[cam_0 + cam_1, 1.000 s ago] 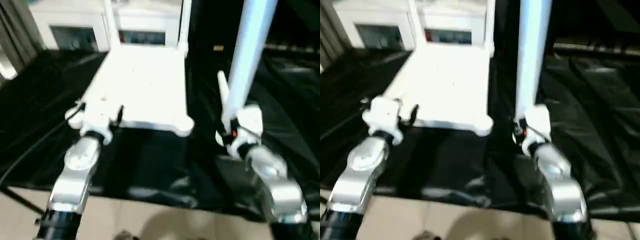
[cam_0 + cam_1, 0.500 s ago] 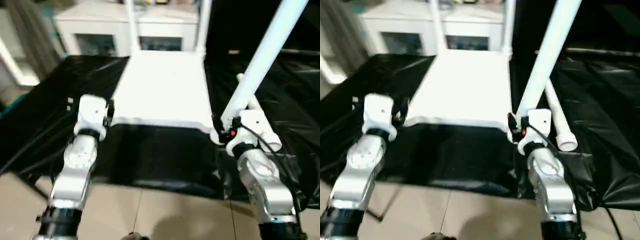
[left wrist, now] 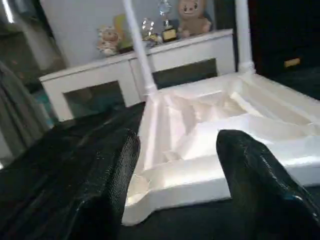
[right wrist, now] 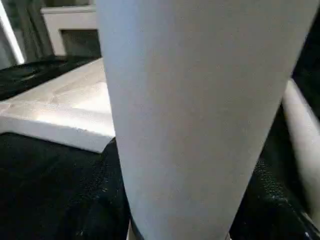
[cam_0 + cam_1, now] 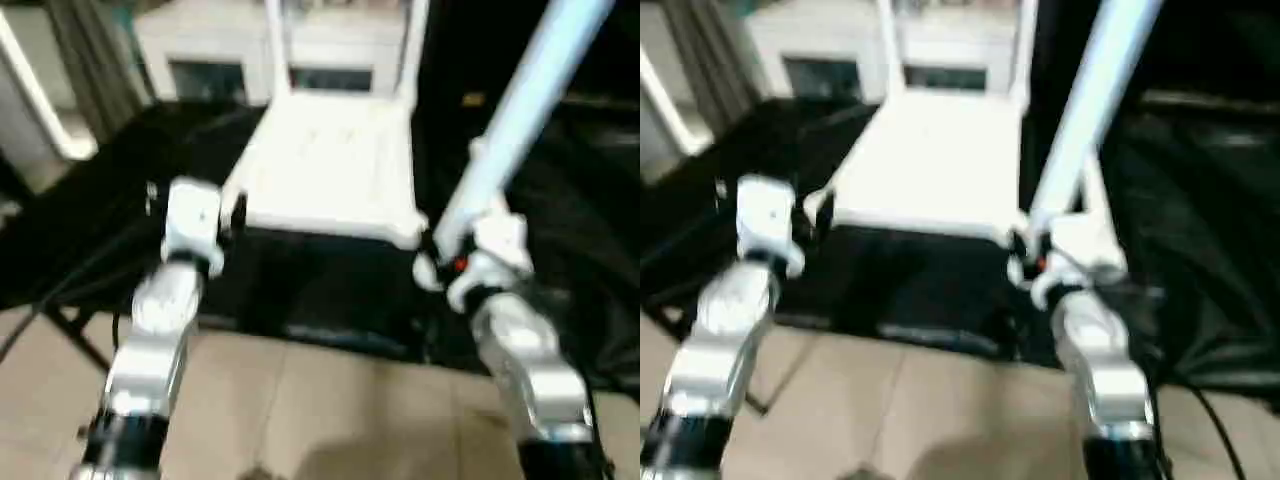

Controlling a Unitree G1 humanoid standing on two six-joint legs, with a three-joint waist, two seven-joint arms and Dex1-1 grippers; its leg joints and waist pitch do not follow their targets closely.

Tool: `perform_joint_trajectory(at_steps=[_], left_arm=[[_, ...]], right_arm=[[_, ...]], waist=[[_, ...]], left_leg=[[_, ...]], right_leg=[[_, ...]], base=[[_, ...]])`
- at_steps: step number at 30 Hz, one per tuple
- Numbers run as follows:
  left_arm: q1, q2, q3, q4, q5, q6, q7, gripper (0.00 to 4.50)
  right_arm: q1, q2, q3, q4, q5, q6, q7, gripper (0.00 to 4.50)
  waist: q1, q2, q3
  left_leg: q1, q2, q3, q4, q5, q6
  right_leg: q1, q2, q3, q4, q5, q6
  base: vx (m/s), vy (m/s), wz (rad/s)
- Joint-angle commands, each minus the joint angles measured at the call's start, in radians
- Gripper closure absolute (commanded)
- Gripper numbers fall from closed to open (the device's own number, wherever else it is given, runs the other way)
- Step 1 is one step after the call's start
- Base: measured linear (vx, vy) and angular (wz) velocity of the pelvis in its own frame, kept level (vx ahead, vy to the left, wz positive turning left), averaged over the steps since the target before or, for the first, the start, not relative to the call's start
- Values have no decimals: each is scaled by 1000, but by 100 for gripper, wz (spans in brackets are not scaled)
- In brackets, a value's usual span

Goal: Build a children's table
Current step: Pick table leg

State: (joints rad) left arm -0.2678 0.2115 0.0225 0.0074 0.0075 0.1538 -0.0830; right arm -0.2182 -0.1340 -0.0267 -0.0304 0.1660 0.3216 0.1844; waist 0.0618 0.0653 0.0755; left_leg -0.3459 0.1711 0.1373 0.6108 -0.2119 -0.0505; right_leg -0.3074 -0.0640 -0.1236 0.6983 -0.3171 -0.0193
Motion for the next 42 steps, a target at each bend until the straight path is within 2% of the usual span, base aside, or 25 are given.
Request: perform_joint_trajectory(at_steps=[1,2,4,5,7,8,9,12,14,15,18,20,22,23,24,26,27,28,29,31,34,36,37,39,42], left_arm=[[8,-11,5,-25,-15,11,-2,153],[15,-19,7,-15,-20,10,2,153],[30,-26,3,-2,-21,5,2,153],[41,-32,2,-7,-31,12,-5,153],[50,-31,-5,-11,-33,12,-15,153],[55,-29,-10,-12,-25,10,-18,153],[61,-26,-15,-15,-17,10,-19,153],[70,-23,-12,-27,-21,13,-26,153],[73,-22,-11,-31,-20,16,-25,153],[78,-19,-5,-39,-20,19,-31,153],[81,-15,-4,-43,-26,21,-38,153],[84,-13,-10,-48,-36,26,-47,153],[83,-19,-15,-47,-40,29,-51,153],[82,-22,-16,-45,-40,30,-50,153],[82,-22,-17,-44,-40,30,-50,153],[83,-33,-24,-42,-36,29,-47,153],[83,-36,-27,-42,-31,31,-43,153],[84,-38,-29,-42,-28,32,-40,153],[84,-42,-33,-41,-22,33,-35,153],[87,-40,-32,-47,-17,37,-27,153],[90,-34,-20,-56,-18,42,-24,153],[90,-31,-16,-57,-16,42,-25,153],[92,-28,-13,-62,-16,44,-29,153],[96,-22,-14,-69,-10,44,-33,153],[109,-8,-27,-90,-17,44,-64,153]], right_arm=[[-21,-15,-2,14,-4,0,9,256],[-25,-17,-6,19,-4,-4,11,256],[-33,-16,-17,27,1,-7,13,256],[-40,-19,-16,33,0,-14,15,256],[-47,-21,-9,45,-4,-24,17,256],[-52,-18,-9,55,-3,-29,19,256],[-58,-14,-9,66,-3,-33,22,256],[-69,-13,1,78,-9,-33,25,256],[-71,-13,3,80,-10,-34,25,256],[-79,-8,3,87,-8,-37,28,256],[-83,-6,1,93,-7,-37,30,256],[-85,-5,-2,95,-8,-22,23,256],[-84,-10,-5,91,-8,-24,23,256],[-84,-14,-5,90,-11,-25,22,256],[-84,-15,-5,90,-11,-25,22,256],[-85,-27,-3,88,-14,-30,30,256],[-88,-30,-3,89,-8,-31,42,256],[-91,-33,-3,89,-3,-31,52,256],[-97,-36,-4,90,6,-32,71,256],[-108,-41,-1,93,21,-22,106,256],[-112,-51,27,99,28,-3,150,256],[-113,-58,45,101,17,-9,160,256],[-114,-57,51,104,16,-11,159,256],[-117,-49,45,108,22,-12,147,256],[-116,-34,17,110,39,-20,144,256]], waist=[[3,-20,-60],[18,-71,-42],[52,-74,-49],[57,-74,-60],[54,-35,-91],[25,-6,-94],[-48,13,-129],[-54,-30,-132],[-46,-48,-102],[-27,-139,-100],[18,-122,-88],[17,-86,-62],[-13,-23,-62],[-26,-12,-94],[-29,-20,-103],[-28,-63,-83],[-32,-70,-90],[-27,-106,-97],[21,-122,-125],[21,-125,-118],[18,-53,-100],[-16,7,-65],[-52,1,-112],[-53,-22,-97],[-36,-60,-92]], left_leg=[[66,72,-21,-146,-849,8],[23,0,14,73,-419,42],[-95,-8,-24,138,-103,97],[-107,-9,-29,102,-72,95],[-61,4,-18,-4,30,117],[22,47,-66,-64,11,173],[175,145,-191,-78,48,363],[167,143,-217,-57,298,566],[115,91,-159,-83,233,528],[10,-81,-42,-12,-70,338],[-70,-74,-64,138,-77,113],[-38,-46,-59,55,-63,-21],[46,62,-93,-95,-136,-95],[166,161,-141,-116,-268,-89],[181,173,-135,-117,-266,-73],[123,114,-95,-142,-271,84],[122,23,-28,-96,-275,181],[87,-27,11,-70,-305,196],[-32,-97,15,74,-229,193],[-117,-53,-33,138,-32,110],[-89,8,-47,-6,172,100],[-63,1,-122,-94,-21,312],[108,55,-238,-69,-122,521],[97,72,-265,-65,1,590],[68,72,-193,-91,-84,484]], right_leg=[[23,-52,91,-46,-355,-23],[33,-192,153,-252,-895,-36],[109,-200,213,-241,-874,-39],[127,-153,176,-220,-676,-88],[127,-62,100,-191,-323,-141],[67,-4,54,-143,-161,-104],[-72,11,29,6,-128,-32],[-150,-25,60,69,-48,105],[-148,-35,94,39,72,104],[2,-66,183,-123,152,38],[76,-171,234,-183,-310,-7],[53,-58,275,-201,-337,-189],[-26,53,171,-109,-229,-61],[-120,8,110,13,-145,-7],[-128,-8,94,32,-82,14],[-109,-37,63,8,124,16],[-83,-67,84,-99,186,-19],[-26,-74,117,-119,156,-34],[123,-188,248,-169,129,-186],[144,-192,222,-146,265,-276],[79,-98,77,-168,104,-267],[71,34,-39,-106,-132,-118],[-43,39,-7,-4,-180,-87],[-110,17,60,63,-102,36],[-115,-16,112,29,40,78]], base=[[0,0,0],[88,-67,-9],[92,-37,-10],[132,-3,2],[115,18,12],[156,54,15],[208,31,-9],[170,-2,-19],[125,-44,-20],[119,-102,1],[122,-85,-7],[127,-29,-24],[123,73,-61],[150,82,-55],[145,46,-40],[134,27,-43],[158,-48,-15],[158,-48,-15],[173,-70,10],[166,-57,-2],[147,-11,-9],[195,53,21],[223,57,36],[145,5,42],[77,-33,19]])
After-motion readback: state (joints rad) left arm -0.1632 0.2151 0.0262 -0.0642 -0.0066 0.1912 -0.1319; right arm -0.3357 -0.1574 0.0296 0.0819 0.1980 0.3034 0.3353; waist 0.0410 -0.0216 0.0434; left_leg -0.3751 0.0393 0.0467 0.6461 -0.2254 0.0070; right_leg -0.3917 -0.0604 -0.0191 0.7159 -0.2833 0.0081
